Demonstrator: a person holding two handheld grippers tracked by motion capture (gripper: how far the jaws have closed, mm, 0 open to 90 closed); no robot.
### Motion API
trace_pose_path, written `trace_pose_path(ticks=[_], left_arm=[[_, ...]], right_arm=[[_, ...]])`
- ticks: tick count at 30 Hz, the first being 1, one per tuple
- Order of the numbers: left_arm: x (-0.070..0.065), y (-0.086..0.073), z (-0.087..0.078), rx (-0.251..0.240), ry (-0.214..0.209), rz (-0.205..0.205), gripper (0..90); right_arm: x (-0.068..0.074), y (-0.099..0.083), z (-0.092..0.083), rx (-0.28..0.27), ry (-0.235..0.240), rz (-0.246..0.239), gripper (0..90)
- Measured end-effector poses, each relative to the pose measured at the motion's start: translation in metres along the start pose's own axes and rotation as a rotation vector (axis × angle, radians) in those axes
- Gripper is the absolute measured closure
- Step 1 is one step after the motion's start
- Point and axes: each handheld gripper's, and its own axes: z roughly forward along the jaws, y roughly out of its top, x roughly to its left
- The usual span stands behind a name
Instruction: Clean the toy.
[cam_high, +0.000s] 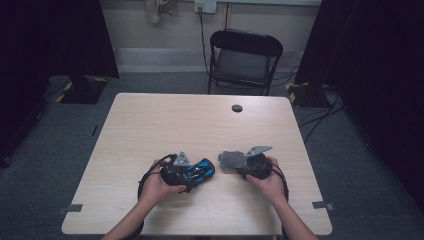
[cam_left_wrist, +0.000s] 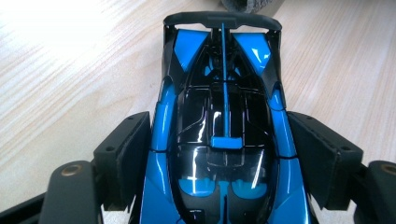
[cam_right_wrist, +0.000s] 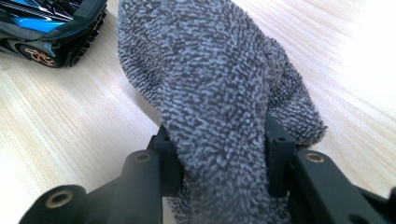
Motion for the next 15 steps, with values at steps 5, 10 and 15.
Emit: trace_pose_path(ticks=[5, 10, 15], left_arm=[[0.0018, -0.0060, 0.0042, 0.011, -0.017, -0.021, 25.0], [0.0017, -0.0042, 0.0040, 0.027, -0.017, -0.024, 24.7], [0.0014, -0.0007, 0.0063, 0.000, -0.021, -0.020, 18.2]], right_arm=[[-0.0003, 0.0000, 0.0000, 0.002, 0.002, 0.001, 59.6], [-0.0006, 0.0001, 0.0001, 0.003, 0.004, 0.002, 59.6], [-0.0007, 0.0003, 0.0002, 0.005, 0.005, 0.001, 59.3]])
